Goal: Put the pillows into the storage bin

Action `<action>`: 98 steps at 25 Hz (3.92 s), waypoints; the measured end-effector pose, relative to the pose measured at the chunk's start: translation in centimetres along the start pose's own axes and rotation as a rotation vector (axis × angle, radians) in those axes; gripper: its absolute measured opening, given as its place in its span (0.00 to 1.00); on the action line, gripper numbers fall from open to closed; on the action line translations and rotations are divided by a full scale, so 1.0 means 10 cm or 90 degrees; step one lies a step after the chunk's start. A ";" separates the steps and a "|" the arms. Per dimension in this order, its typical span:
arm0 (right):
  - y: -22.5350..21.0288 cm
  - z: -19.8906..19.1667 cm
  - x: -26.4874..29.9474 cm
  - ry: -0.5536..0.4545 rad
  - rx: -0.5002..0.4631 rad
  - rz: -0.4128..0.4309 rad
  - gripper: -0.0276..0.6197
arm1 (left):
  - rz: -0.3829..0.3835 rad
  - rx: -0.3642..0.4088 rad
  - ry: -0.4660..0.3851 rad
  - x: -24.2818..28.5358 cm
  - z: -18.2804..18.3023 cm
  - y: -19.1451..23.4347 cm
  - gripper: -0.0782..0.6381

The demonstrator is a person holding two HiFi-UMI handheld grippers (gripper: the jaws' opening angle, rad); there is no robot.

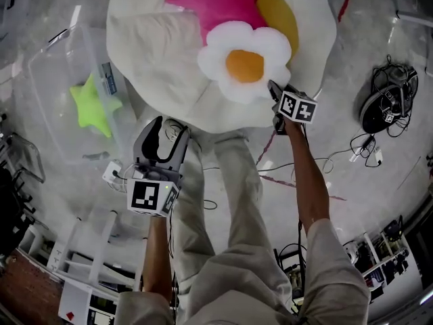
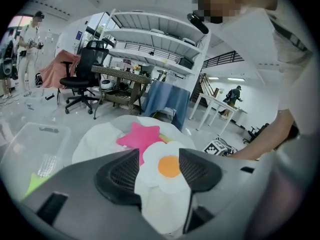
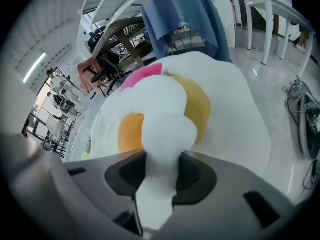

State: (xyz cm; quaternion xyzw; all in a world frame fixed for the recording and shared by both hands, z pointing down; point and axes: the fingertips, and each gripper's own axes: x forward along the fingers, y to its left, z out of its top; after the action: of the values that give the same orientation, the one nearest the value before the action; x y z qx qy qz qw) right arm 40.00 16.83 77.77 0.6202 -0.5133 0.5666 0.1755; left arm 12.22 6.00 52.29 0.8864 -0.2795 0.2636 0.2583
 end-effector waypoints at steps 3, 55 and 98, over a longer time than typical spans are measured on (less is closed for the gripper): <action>0.17 0.13 -0.20 -0.031 -0.036 -0.010 0.25 | 0.008 -0.005 -0.012 -0.11 0.08 0.09 0.45; 7.14 0.94 0.89 -0.087 -0.386 0.404 0.90 | 0.346 -0.217 -0.183 -3.18 -0.43 2.74 0.45; 0.78 1.49 0.60 0.062 -0.577 -0.091 0.88 | 0.010 -0.059 -0.050 0.33 0.29 0.54 0.45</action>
State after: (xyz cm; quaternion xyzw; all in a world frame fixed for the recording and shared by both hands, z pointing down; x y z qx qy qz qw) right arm 40.27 -0.92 75.82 0.4875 -0.6563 0.2997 0.4917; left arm 12.02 -0.81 53.83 0.8810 -0.3085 0.2172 0.2855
